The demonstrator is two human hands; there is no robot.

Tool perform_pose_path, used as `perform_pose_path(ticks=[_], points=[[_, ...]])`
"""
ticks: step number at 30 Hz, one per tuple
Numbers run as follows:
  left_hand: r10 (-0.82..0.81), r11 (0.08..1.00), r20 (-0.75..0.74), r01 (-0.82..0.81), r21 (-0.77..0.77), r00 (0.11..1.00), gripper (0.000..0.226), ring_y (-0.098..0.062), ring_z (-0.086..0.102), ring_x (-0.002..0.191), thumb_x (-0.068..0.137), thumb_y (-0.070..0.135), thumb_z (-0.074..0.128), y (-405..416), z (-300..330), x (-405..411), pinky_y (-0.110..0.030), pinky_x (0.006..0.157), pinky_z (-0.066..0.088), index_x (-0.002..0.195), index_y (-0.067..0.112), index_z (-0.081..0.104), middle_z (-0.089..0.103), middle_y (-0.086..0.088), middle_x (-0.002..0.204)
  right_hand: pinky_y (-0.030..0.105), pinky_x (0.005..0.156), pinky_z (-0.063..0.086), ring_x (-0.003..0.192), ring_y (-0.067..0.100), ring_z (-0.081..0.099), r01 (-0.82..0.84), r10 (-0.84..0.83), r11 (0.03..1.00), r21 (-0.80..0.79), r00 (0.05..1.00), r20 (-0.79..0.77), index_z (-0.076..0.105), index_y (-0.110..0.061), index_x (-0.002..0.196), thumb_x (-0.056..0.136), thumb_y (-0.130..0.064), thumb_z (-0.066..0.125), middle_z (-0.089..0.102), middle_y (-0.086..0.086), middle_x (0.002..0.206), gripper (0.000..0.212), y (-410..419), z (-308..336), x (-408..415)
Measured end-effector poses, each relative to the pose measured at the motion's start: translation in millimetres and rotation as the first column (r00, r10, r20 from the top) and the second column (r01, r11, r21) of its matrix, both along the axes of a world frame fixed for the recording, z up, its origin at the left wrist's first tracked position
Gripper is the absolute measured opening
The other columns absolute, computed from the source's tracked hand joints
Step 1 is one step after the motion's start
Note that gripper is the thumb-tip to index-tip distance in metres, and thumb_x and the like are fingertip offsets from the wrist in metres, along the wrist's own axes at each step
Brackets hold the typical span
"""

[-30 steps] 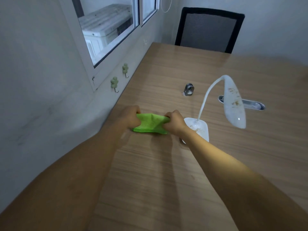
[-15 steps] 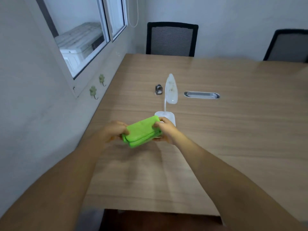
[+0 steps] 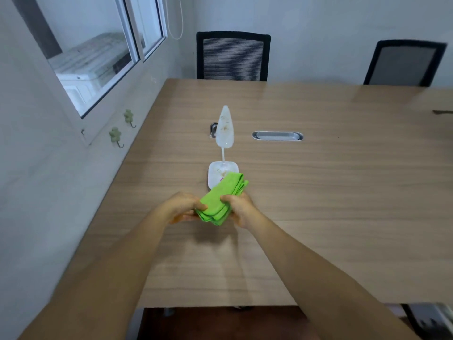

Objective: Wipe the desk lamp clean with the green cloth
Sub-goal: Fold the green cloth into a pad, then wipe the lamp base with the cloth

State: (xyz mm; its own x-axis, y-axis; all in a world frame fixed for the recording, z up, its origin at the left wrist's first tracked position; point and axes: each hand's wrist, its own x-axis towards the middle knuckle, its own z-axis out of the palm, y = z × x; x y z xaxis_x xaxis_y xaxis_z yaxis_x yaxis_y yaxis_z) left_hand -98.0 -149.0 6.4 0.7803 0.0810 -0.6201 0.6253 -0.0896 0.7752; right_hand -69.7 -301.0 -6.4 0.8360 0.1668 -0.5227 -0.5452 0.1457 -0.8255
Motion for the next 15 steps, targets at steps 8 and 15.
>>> perform_pose_path(ticks=[8,15], points=[[-0.366,0.471,0.034,0.154,0.868,0.930,0.067,-0.027,0.028,0.141,0.089,0.053,0.040,22,-61,-32,-0.035,0.117,0.024,0.147,0.020,0.028,0.033,-0.007,0.154,0.035,0.074,0.050,0.090,0.032,0.061,0.227,0.365,0.575,-0.786,0.789,0.494,0.065,-0.018,0.107,0.078,-0.011,0.055,0.070,0.012,0.097,0.031,-66,19,20],[-0.362,0.324,-0.005,0.131,0.937,0.932,0.066,-0.024,0.009,0.149,0.091,0.059,0.019,10,-87,-49,-0.045,0.120,0.008,0.149,0.028,0.017,0.014,0.000,0.161,0.033,0.092,0.048,0.104,0.033,0.060,0.297,0.541,0.423,-0.856,0.675,0.502,0.065,-0.019,0.118,0.070,-0.010,0.040,0.069,0.008,0.111,0.054,-84,-19,30]])
